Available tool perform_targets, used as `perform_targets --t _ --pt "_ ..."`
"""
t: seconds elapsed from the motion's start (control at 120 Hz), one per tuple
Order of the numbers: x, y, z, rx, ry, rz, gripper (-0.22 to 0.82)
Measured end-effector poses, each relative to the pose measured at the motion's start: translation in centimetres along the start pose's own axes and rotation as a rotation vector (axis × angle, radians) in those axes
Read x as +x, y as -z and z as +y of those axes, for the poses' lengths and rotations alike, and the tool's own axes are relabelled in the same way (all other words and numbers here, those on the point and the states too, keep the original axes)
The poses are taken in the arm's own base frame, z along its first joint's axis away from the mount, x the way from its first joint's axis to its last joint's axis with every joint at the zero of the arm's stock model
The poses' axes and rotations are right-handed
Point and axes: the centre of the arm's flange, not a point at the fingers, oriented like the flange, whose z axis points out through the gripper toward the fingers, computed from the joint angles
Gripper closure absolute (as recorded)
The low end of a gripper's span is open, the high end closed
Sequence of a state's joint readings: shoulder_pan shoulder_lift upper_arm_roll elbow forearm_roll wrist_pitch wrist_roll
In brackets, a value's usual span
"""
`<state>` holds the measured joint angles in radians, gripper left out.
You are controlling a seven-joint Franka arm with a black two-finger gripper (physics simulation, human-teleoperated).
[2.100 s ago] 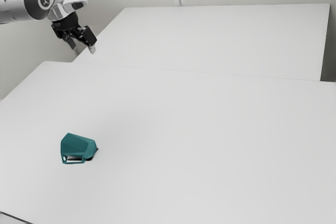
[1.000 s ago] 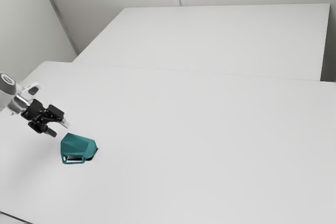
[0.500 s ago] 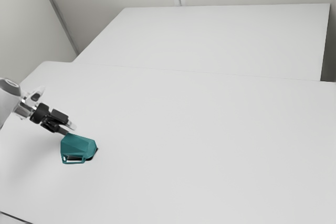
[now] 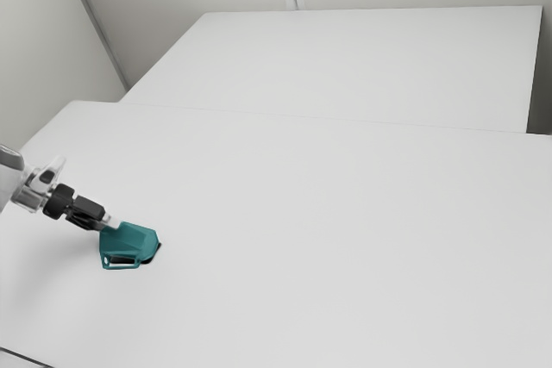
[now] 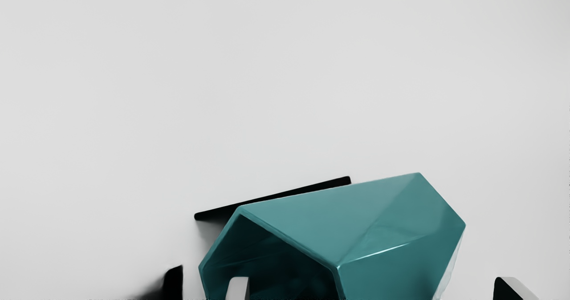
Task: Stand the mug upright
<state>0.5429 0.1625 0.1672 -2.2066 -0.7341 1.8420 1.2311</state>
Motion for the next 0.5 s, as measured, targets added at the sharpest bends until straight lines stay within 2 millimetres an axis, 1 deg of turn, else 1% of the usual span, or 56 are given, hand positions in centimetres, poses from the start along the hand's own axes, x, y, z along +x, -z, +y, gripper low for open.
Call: perform_targets --t 0.075,0.375,0.5 --pt "-0.08 -0.08 0.05 -0.005 -0.013 -0.002 0.05" --pt "-0.03 -0.68 0.46 -0.037 -0.044 0.003 0.31" --pt "0.16 -0.85 0.75 -0.061 -0.049 0.024 0.38"
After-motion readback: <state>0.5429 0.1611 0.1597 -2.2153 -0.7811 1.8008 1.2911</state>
